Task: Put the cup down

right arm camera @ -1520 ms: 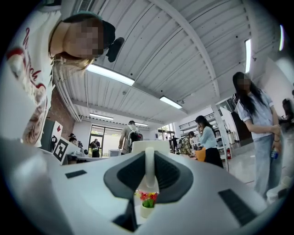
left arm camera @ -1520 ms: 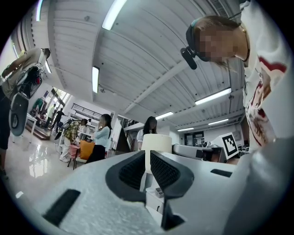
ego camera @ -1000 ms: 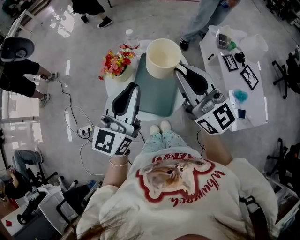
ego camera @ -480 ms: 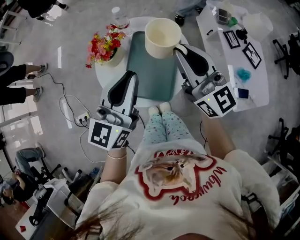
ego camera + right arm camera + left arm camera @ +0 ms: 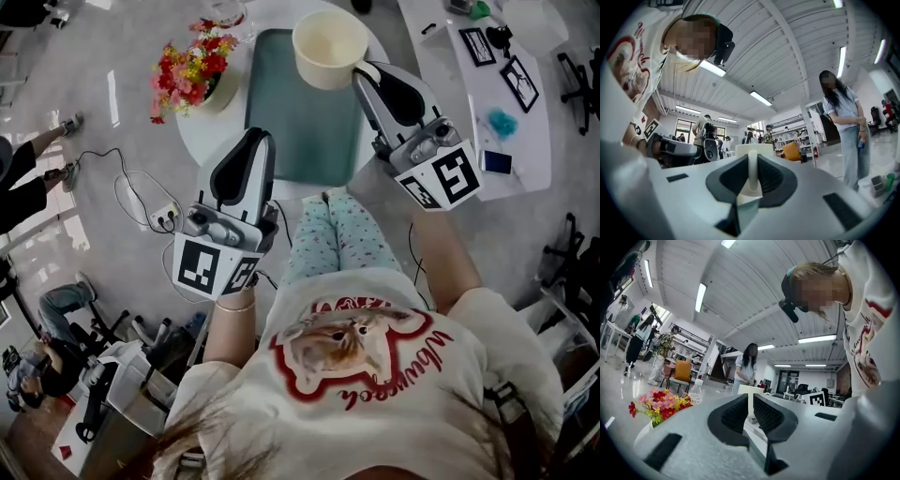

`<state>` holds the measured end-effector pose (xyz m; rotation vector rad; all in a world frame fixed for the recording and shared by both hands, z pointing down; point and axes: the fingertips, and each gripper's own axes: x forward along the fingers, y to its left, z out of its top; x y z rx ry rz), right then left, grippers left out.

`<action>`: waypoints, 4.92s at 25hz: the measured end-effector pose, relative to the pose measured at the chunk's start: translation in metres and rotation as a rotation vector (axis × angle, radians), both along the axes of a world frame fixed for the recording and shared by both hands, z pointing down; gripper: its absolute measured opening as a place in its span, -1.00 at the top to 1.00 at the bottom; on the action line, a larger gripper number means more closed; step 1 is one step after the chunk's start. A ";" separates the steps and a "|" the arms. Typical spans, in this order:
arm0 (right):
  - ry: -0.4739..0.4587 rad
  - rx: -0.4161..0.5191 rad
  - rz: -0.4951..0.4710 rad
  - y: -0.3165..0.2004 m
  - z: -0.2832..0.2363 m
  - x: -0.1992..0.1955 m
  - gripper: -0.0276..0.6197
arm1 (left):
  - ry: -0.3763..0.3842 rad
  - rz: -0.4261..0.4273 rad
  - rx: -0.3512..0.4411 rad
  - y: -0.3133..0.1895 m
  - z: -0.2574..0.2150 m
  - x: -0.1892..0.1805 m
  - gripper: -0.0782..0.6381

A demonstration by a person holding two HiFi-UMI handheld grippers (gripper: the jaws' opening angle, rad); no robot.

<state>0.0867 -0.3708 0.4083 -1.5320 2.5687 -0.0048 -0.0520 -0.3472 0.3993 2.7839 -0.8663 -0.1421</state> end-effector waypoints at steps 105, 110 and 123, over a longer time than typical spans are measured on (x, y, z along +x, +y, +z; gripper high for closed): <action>0.155 -0.023 0.059 -0.016 -0.041 -0.001 0.74 | -0.007 -0.023 0.062 0.009 -0.026 0.004 0.66; 0.140 0.021 0.003 -0.001 -0.102 -0.024 0.80 | -0.006 -0.015 0.111 0.015 -0.057 0.007 0.66; 0.081 0.014 -0.107 0.010 -0.137 -0.055 0.83 | 0.025 -0.010 0.217 0.015 -0.104 0.010 0.66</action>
